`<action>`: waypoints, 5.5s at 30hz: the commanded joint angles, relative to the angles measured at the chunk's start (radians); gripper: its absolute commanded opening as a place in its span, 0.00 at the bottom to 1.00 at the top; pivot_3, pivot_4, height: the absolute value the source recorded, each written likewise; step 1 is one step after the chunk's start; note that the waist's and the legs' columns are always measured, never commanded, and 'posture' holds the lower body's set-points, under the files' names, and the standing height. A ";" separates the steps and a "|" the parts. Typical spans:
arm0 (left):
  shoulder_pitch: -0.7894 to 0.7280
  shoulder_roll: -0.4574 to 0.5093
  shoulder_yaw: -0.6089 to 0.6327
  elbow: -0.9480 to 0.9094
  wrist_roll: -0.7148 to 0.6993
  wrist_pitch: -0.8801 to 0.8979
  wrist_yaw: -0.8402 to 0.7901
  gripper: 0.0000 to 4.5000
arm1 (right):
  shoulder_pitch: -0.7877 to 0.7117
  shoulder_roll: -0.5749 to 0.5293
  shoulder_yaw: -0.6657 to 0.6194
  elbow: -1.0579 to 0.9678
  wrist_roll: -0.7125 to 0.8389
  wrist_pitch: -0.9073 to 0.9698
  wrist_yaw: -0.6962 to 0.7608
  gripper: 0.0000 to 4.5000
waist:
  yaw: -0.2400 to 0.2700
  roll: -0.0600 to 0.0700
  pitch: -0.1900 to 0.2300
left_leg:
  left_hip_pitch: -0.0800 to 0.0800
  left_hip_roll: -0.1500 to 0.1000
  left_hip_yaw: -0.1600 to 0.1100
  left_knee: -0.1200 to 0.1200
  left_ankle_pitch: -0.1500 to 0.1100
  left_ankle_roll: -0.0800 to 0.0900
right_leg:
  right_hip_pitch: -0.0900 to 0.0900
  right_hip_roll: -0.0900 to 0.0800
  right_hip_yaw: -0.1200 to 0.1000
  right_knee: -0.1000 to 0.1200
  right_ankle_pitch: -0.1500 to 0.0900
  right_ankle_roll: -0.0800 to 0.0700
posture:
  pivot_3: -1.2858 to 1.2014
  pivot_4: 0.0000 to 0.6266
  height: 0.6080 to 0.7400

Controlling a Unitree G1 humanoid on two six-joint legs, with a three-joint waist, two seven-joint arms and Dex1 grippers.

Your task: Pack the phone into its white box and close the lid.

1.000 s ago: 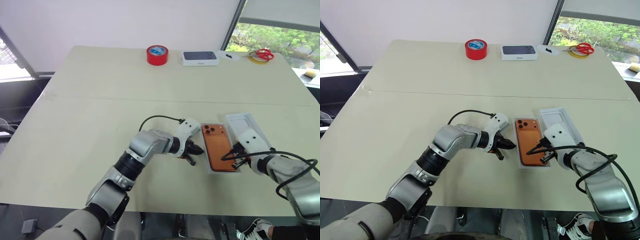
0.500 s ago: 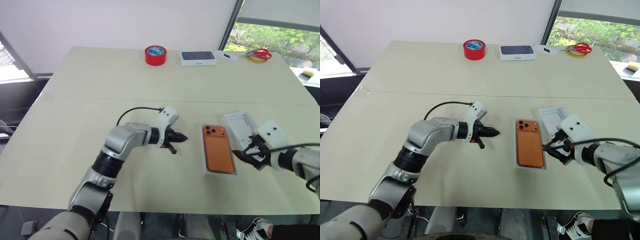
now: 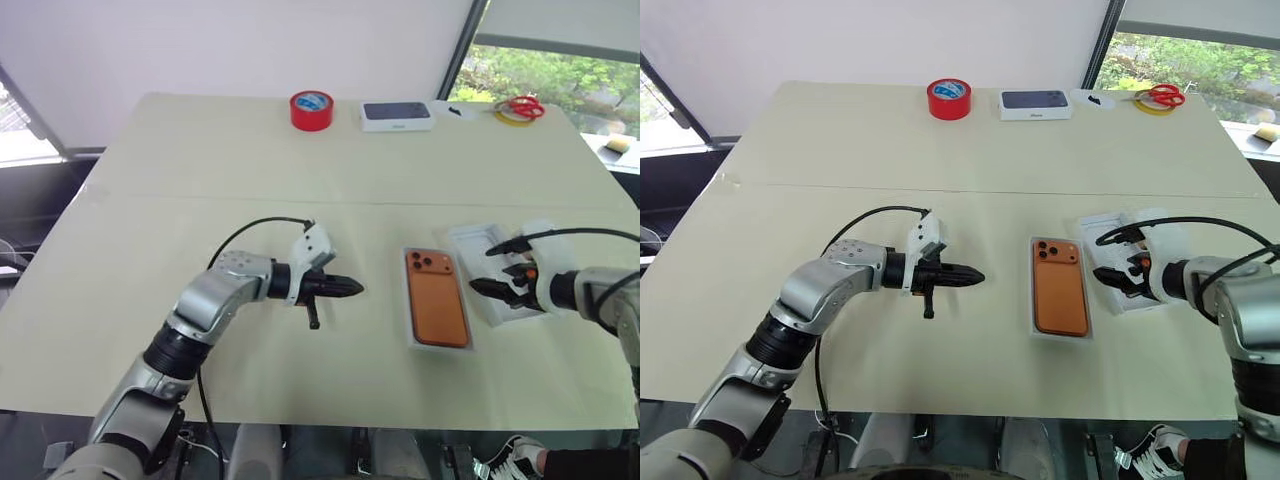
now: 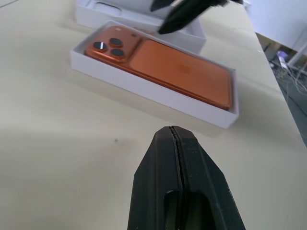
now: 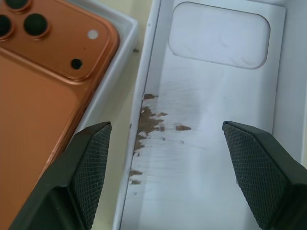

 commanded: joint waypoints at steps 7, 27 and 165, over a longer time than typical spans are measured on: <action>0.030 0.032 -0.040 -0.054 0.059 -0.149 -0.064 0.00 | -0.154 0.004 0.122 0.109 -0.004 0.057 -0.025 0.55 | 0.000 0.001 0.000 | 0.000 0.000 0.001 0.001 0.000 0.000 | -0.001 0.000 0.000 0.001 0.000 0.000 | 0.52 0.24 0.93; 0.049 0.025 0.106 0.094 0.096 -0.256 0.027 0.00 | -0.374 0.312 -0.374 0.018 0.765 0.323 -0.418 0.01 | -0.023 0.002 0.000 | 0.000 0.001 0.000 0.000 0.000 0.000 | -0.001 0.000 0.001 0.004 0.000 0.000 | 0.52 0.24 0.93; -0.254 -0.362 -0.027 0.447 0.275 -0.166 0.142 0.00 | 0.416 0.041 -0.150 -0.497 0.253 -0.218 -0.230 0.01 | -0.021 0.003 0.000 | 0.000 0.000 -0.001 0.002 -0.001 0.001 | -0.001 0.000 0.001 0.005 0.000 0.000 | 0.52 0.24 0.93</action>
